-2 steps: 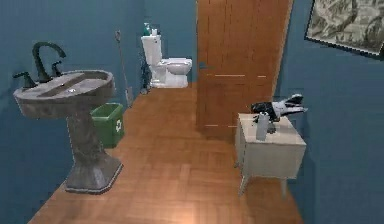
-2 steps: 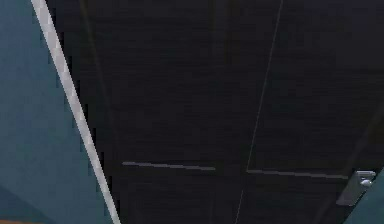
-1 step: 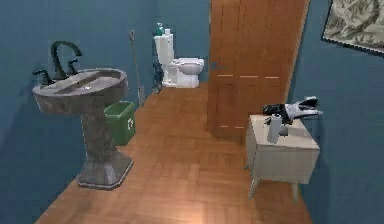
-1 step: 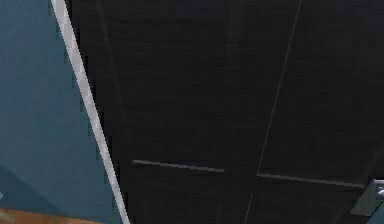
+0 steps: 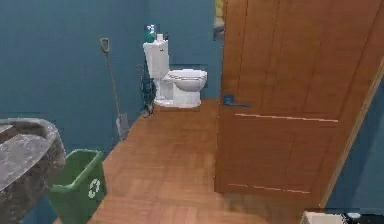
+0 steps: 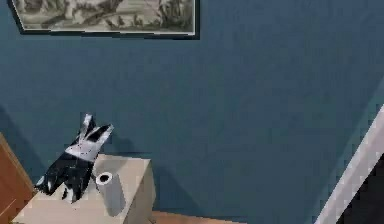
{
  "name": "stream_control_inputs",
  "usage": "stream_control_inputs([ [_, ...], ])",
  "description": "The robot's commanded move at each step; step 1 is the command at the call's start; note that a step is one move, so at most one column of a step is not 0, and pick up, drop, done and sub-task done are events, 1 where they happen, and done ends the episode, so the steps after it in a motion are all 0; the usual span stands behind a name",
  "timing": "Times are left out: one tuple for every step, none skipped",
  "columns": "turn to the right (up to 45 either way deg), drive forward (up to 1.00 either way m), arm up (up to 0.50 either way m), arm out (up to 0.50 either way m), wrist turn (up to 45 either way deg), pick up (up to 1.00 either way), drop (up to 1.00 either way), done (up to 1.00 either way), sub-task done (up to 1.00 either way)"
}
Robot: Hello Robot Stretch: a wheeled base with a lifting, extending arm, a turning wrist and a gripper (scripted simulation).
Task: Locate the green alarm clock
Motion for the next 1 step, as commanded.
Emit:
stream_control_inputs([
  [0.0,1.0,0.0,0.0,0.0,0.0,0.0,0.0,0.0],
])
